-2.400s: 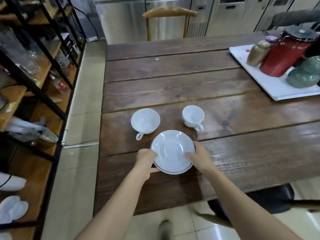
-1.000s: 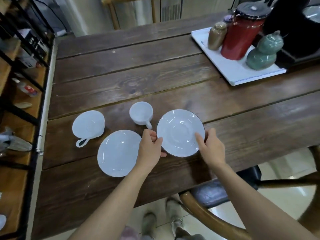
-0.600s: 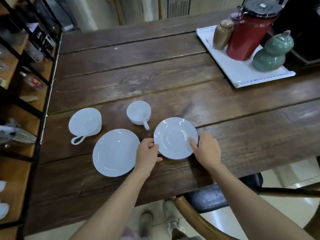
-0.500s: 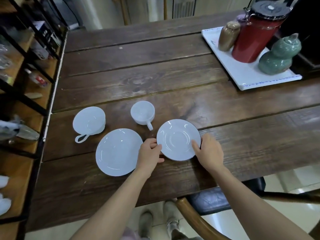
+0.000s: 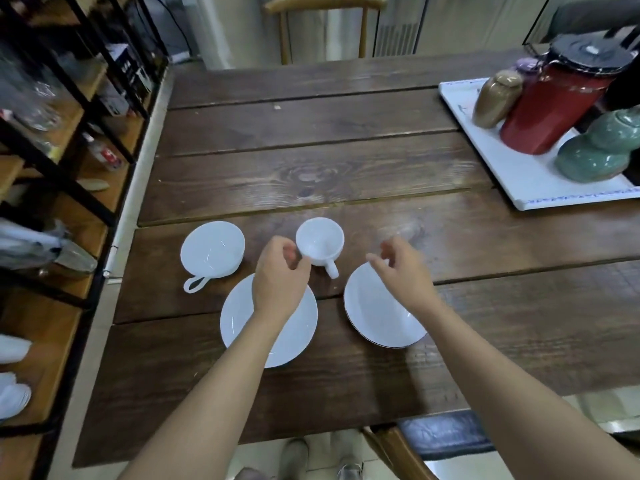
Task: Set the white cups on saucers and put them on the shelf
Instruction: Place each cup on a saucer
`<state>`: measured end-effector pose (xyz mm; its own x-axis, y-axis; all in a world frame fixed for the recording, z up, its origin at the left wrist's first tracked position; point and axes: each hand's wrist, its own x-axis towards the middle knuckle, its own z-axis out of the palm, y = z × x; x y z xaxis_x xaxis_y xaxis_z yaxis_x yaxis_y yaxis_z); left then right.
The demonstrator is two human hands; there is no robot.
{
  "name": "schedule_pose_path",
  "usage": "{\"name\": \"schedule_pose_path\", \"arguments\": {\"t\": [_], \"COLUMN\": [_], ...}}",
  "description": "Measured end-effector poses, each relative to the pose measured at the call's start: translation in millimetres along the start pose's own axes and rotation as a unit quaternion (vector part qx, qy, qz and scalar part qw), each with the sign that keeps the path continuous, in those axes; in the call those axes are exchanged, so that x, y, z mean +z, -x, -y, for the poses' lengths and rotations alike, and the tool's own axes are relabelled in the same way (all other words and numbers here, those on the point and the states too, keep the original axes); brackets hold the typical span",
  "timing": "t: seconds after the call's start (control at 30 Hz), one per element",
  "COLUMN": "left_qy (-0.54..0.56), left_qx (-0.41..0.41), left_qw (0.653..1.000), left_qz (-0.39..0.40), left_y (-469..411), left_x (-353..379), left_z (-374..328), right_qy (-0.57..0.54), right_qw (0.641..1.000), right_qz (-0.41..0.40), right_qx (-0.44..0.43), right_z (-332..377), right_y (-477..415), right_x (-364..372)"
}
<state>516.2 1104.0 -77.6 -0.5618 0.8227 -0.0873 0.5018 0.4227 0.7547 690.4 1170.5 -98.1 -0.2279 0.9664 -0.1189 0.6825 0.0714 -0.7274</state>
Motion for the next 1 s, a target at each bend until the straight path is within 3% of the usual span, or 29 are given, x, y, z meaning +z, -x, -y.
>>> {"name": "schedule_pose_path", "arguments": {"t": [0.17, 0.33, 0.4, 0.57, 1.0], "left_qy": [-0.111, -0.083, -0.041, 0.001, -0.037], "left_qx": [0.016, 0.012, 0.029, 0.017, 0.123], "left_qw": [0.987, 0.973, 0.976, 0.987, 0.955], "left_qz": [0.115, 0.216, 0.210, 0.158, 0.269], "left_y": [-34.2, -49.5, -50.1, -47.4, -12.7], "left_x": [3.0, 10.4, 13.3, 8.1, 13.4], "left_z": [17.3, 26.8, 27.6, 16.9, -26.6], "right_qy": [0.080, 0.087, 0.061, -0.006, -0.010], "right_qw": [0.992, 0.976, 0.974, 0.984, 0.998], "right_qz": [0.098, 0.200, 0.217, 0.174, 0.047], "right_qx": [-0.017, -0.002, -0.017, -0.044, -0.035], "right_z": [17.6, 9.8, 7.0, 6.7, -9.3], "right_y": [-34.2, -55.0, -56.6, -55.9, 19.8], "right_x": [18.9, 32.3, 39.2, 44.3, -30.8]}}
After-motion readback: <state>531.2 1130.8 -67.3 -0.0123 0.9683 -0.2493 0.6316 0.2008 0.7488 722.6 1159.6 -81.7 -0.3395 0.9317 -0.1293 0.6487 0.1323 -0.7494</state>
